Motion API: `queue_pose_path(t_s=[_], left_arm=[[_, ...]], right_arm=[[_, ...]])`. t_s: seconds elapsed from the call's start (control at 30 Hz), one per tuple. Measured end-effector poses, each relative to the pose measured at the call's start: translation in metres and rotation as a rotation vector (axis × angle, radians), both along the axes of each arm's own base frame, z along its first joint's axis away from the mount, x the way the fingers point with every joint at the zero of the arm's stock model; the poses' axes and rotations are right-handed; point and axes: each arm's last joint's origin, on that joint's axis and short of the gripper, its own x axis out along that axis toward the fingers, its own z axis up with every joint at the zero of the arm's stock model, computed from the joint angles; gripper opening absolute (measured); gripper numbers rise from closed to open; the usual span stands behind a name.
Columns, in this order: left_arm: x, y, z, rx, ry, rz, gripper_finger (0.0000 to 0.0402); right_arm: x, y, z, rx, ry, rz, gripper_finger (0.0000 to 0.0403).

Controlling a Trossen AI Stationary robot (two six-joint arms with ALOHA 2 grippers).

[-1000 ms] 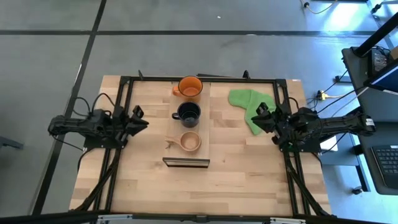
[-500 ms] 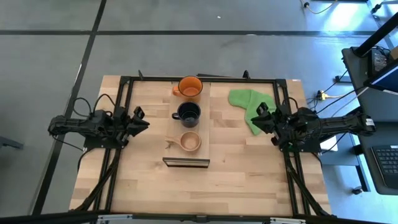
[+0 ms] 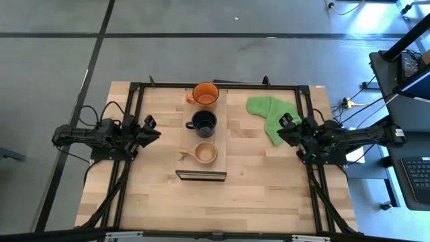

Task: Stack small to large cups/mugs on shelf
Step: Return to Home Position

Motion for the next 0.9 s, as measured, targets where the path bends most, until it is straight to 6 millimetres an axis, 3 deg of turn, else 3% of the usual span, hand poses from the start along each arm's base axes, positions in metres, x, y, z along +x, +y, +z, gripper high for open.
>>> queue_pose_path(t_s=[0.23, 0.6, 0.9], left_arm=[[0.0, 0.0, -0.001, -0.017, 0.009, -0.007, 0.0063], [0.0, 0.0, -0.001, -0.033, 0.015, -0.016, 0.0063], [0.001, 0.0, -0.002, -0.031, 0.025, -0.008, 0.0063]], right_arm=[[0.0, -0.009, -0.01, 0.042, 0.094, -0.012, 0.0065], [-0.025, -0.024, -0.005, 0.14, 0.07, 0.007, 0.0065], [-0.026, -0.039, -0.025, 0.313, 0.22, -0.306, 0.0065]])
